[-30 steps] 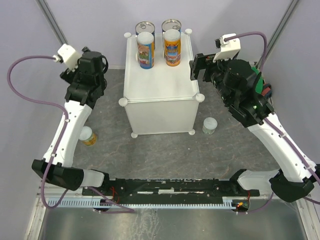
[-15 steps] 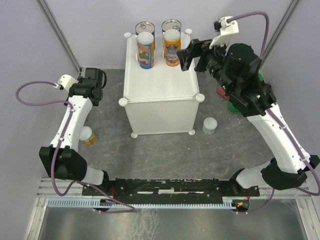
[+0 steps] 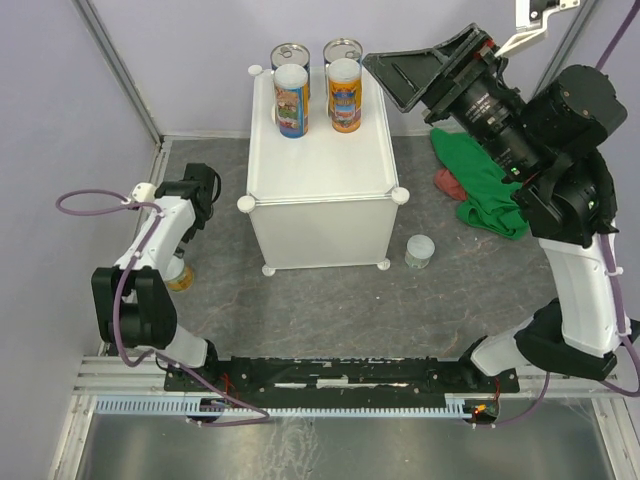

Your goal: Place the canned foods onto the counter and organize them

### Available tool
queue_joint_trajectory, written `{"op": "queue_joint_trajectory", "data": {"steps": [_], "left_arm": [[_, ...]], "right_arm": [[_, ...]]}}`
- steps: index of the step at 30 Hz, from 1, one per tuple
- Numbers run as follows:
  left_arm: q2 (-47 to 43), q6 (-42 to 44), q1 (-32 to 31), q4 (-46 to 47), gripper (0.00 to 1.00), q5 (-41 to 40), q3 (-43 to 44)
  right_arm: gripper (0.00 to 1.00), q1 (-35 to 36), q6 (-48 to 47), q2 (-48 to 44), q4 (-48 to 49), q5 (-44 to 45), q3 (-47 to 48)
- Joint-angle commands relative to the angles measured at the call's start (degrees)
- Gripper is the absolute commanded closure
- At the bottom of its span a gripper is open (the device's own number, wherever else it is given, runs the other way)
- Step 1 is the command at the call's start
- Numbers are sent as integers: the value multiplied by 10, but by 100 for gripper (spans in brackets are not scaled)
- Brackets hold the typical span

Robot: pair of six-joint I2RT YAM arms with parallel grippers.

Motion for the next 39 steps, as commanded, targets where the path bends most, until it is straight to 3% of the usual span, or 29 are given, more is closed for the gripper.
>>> {"op": "queue_joint_trajectory", "data": {"steps": [1,20,39], "left_arm": [[24,-70,16,29,1,-32,-8],[49,-31,94,120,1,-17,-64],[43,93,110,234,1,-6,-80]], "right_arm": [[1,0,84,28,-5,-48,30],[1,0,146,18,89,-70,-45],[1,0,133,61,61,-80,9]]}}
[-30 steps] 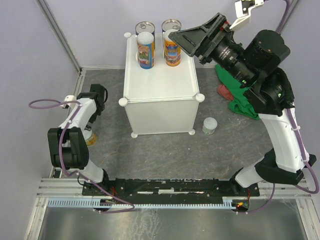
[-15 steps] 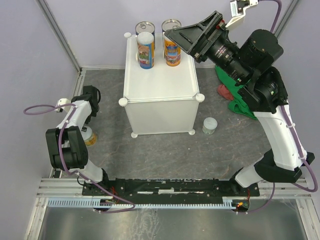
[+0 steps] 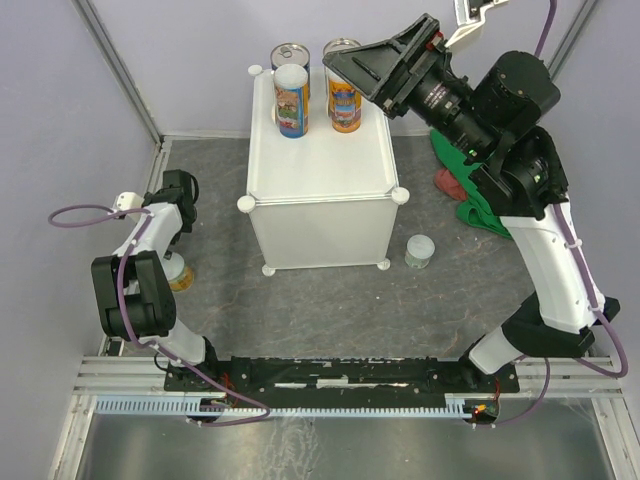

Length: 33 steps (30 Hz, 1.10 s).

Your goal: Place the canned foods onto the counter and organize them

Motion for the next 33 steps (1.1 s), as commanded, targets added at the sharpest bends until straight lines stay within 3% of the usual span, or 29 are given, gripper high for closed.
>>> {"op": "queue_joint_trajectory", "data": {"steps": [1,20,33], "left_arm": [[-4,52,6,50,1,-12,-7],[0,145,31,117,1,-10,-17],[33,255,39,206,1,22,-30]], "right_arm": [[1,0,-19,-2,3,1,9],[1,0,-94,-43,50,31,-163],[1,0,-142,-46,13,46,-171]]}}
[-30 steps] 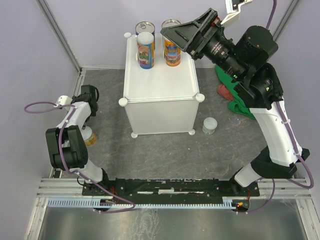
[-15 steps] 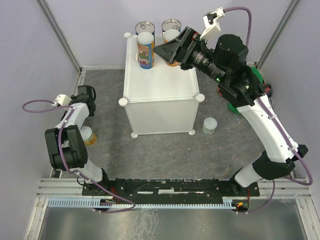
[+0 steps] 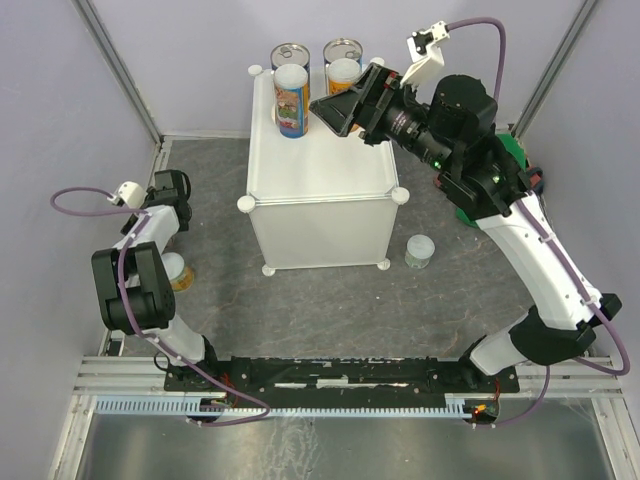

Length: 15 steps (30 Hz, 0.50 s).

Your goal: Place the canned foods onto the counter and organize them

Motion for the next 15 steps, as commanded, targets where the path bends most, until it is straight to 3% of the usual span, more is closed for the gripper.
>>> {"op": "queue_joint_trajectory", "data": {"steps": [1,15], "left_arm": [[7,48,8,62,1,13,-14],[34,73,12,150,1,41,-30]], "right_arm": [[1,0,-28,-17,4,11,2],[1,0,-59,-2,-10,24,-2]]}}
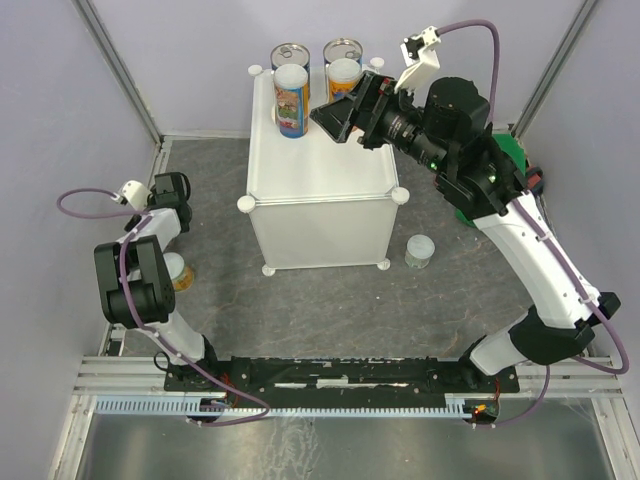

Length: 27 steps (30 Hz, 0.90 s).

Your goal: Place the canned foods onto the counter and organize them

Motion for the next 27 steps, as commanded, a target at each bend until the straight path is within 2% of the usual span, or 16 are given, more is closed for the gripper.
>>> {"op": "queue_joint_trajectory", "data": {"steps": [1,27], "left_arm": [[17,23,4,40,1,-3,-1],[54,5,18,43,1,-41,25]], "right_arm": [[1,1,-25,0,7,14,8],[1,-14,-31,40,13,7,22]]}}
